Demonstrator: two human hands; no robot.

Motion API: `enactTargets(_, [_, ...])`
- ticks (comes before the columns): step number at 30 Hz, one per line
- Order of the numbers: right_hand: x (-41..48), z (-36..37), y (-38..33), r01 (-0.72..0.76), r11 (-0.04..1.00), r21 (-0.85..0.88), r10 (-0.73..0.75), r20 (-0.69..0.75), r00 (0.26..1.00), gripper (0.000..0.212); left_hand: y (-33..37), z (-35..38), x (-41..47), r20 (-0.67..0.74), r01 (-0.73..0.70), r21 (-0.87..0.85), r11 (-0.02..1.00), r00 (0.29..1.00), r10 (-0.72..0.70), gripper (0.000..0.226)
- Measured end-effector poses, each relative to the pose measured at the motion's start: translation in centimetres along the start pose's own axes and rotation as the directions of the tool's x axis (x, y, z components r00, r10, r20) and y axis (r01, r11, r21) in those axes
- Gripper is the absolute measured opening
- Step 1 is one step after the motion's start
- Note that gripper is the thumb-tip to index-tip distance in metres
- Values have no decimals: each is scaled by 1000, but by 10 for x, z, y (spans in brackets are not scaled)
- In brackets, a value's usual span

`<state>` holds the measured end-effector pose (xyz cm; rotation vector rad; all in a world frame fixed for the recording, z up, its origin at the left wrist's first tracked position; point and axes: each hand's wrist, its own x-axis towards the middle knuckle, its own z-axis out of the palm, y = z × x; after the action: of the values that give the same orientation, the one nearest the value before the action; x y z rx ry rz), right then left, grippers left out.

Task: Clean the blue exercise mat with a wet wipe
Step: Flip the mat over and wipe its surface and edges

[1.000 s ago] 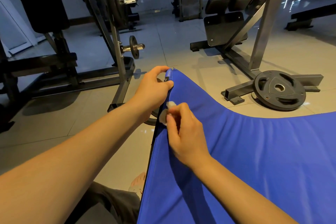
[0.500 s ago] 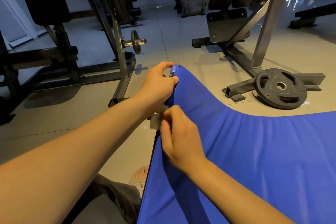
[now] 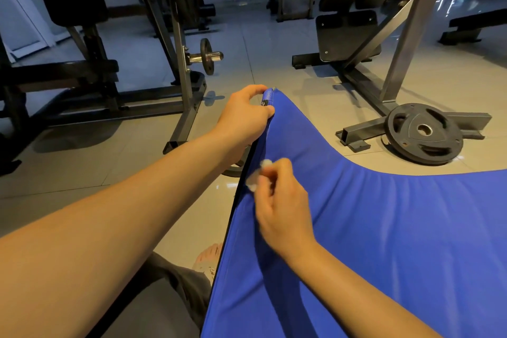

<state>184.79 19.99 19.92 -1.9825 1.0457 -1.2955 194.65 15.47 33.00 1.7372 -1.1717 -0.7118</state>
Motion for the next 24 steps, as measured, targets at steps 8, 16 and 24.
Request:
enactTargets(8, [-11,-6,48,-191,975,-111,198,53,979,19,7,-3,-5,2,-7,-17,1000,1000,7,42])
enactTargets(16, [-17,2,-13,12,997,70,-19,89,996,12,6,-3,-4,29,21,-44,999,999,-20,41])
enactTargets(24, [-28,-1,54,-335,937,-93,345,117,931,21,0,-9,-1,41,45,-91,995,998,-41,43])
